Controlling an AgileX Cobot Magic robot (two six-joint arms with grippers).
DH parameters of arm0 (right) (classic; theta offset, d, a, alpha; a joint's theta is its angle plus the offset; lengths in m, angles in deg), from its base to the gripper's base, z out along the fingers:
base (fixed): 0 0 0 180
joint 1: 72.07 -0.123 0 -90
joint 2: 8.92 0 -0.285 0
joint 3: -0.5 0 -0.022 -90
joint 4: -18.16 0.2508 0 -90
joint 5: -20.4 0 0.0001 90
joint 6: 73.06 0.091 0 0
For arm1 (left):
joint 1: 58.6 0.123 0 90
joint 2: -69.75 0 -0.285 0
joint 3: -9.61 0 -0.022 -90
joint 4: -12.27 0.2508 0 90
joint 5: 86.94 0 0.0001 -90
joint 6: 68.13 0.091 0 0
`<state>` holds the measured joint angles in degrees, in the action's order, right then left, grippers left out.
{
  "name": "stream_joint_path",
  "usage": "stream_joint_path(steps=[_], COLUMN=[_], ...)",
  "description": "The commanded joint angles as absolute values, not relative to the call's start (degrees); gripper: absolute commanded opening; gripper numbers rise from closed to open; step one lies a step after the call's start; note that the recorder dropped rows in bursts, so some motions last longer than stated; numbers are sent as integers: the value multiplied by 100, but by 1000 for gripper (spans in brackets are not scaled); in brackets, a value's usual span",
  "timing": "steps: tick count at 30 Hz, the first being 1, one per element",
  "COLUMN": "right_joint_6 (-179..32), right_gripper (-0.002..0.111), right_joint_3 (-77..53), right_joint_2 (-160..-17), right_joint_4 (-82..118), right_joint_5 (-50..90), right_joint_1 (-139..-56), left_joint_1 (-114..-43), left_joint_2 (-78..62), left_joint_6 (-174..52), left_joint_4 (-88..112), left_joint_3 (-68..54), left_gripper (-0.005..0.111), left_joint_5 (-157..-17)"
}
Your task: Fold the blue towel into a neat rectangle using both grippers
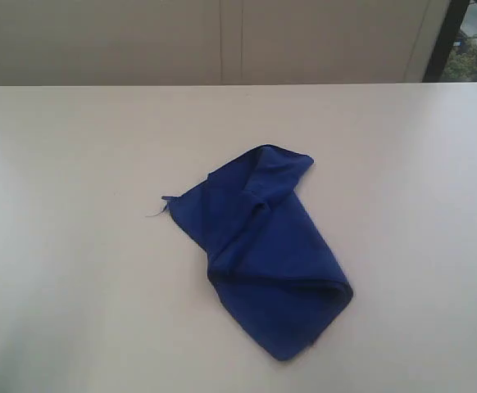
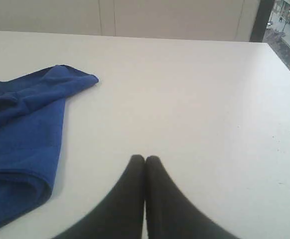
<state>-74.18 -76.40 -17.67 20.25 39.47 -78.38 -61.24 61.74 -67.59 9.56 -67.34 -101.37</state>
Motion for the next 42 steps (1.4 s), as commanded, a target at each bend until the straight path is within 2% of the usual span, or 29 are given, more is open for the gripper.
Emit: stream_joint_path(steps=[1,7,16,31,37,42], right_joint_6=[-7438,-7440,-7440,-7696,-7696,-7696], right_gripper=[0,0,0,0,0,0], right_joint_3=[-7672,-7672,-7672,-7672,-7666,-6978], right_joint_2=[-1741,-1741,-1741,-1741,-1782,-2261], right_joint_4=[1979,1979,1979,1956,1966,1982], right_joint_5=[3910,3635,2500,1654,2089,2997], right_joint_1=[-7788,-7788,-7788,-7788,-7788,-7788], left_joint_1=[-6101,-6101,-6101,-6101,-6101,-6101], left_joint_2=[6196,6196,6196,6196,6196,6196], left_joint_6=[-6813,-6813,-6813,-6813,-6813,-6813], left_joint_4=[941,941,941,941,941,941], left_joint_3=[-6761,-6761,-6761,-6761,-6761,-6761], left_gripper=[0,0,0,0,0,0], left_joint_5=[-10148,-10148,-10148,-10148,-10148,-10148])
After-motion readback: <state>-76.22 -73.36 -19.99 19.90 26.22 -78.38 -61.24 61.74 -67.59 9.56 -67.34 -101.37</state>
